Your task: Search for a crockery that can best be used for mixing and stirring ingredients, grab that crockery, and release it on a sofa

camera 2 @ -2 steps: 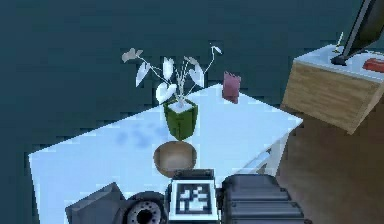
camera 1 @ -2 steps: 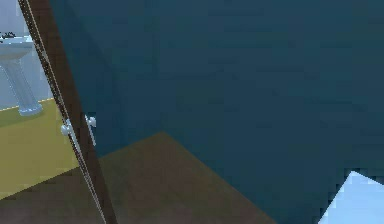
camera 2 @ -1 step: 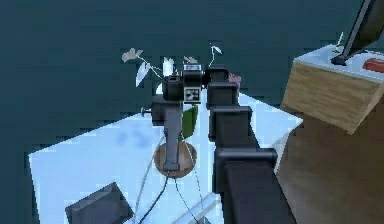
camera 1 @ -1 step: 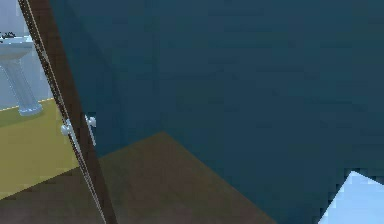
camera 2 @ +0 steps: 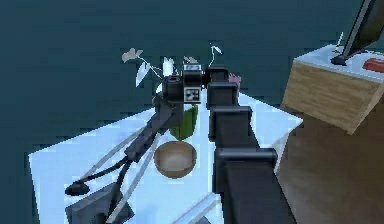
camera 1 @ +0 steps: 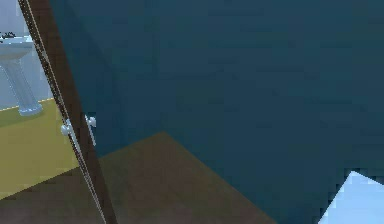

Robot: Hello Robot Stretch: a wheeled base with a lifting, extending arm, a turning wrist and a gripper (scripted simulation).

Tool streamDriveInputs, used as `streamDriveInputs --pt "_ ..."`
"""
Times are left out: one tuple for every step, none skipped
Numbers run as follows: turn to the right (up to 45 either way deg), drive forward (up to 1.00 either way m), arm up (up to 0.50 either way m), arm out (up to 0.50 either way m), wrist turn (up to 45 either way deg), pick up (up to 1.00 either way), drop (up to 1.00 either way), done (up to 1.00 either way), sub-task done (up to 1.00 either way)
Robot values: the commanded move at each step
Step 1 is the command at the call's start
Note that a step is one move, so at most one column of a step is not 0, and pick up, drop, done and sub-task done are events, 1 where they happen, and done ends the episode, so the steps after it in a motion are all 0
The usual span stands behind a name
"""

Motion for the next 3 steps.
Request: streamDriveInputs --pt "0.0 0.00 0.00 0.00 45.0 0.00 0.00 0.00 0.00" --pt "0.0 0.00 0.00 0.00 45.0 0.00 0.00 0.00 0.00" --pt "0.0 0.00 0.00 0.00 42.0 0.00 0.00 0.00 0.00"
